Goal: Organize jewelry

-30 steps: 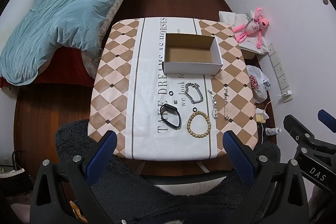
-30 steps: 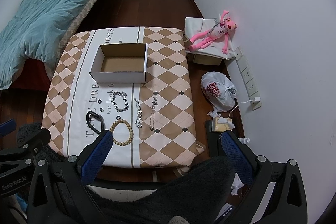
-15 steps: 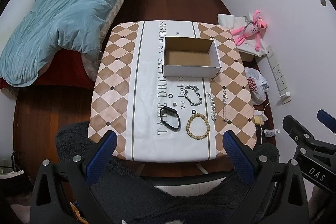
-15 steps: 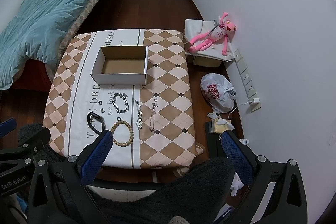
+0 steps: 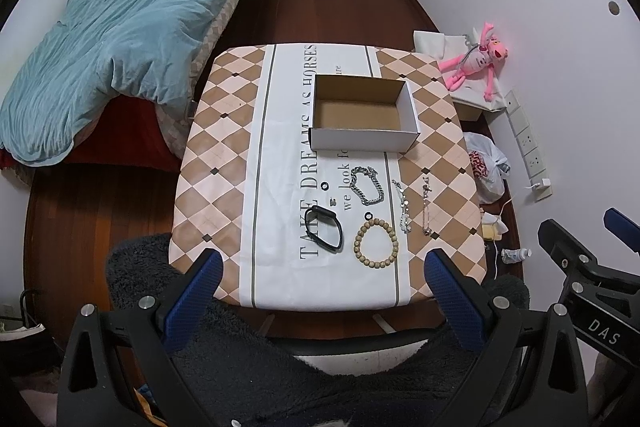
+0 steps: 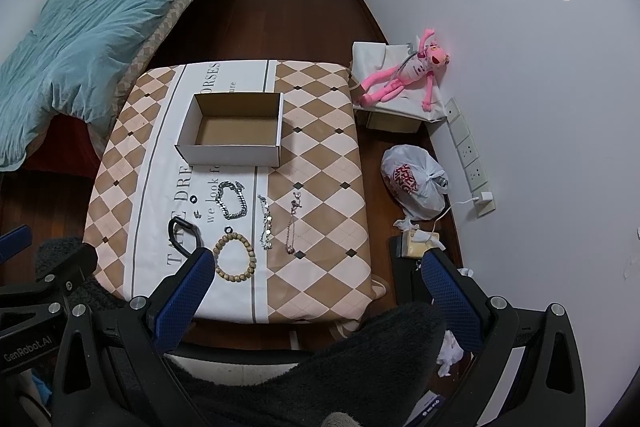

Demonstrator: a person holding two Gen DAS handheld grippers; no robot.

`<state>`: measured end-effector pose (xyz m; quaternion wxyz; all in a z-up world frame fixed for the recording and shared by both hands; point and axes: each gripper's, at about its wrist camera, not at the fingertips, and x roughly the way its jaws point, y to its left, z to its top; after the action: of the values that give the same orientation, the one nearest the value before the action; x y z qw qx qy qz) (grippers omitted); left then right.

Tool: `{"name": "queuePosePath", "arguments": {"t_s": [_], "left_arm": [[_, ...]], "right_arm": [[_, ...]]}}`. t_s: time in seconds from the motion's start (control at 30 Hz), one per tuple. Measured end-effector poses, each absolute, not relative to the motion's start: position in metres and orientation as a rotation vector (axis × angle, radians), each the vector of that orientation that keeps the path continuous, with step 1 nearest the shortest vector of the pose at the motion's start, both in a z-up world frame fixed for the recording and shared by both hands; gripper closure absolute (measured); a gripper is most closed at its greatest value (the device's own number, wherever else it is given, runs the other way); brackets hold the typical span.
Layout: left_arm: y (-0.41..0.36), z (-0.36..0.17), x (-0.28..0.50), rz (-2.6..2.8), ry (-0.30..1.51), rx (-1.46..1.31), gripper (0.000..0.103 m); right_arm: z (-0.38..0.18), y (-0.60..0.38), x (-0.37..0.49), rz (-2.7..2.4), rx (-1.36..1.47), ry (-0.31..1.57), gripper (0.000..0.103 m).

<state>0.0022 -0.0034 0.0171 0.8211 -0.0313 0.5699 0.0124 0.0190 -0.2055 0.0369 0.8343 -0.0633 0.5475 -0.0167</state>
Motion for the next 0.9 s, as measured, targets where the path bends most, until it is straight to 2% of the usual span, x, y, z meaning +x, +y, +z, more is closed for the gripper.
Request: {"name": "queuePosePath", "arguments": {"t_s": [0.9], "left_arm": [[-0.0060,0.0247,0.0032,0.023,1.202,-0.072,0.000]], "right_arm": [[0.0390,-0.2068,0.0163,-0.037,-0.130,1.152,0.000]]}}
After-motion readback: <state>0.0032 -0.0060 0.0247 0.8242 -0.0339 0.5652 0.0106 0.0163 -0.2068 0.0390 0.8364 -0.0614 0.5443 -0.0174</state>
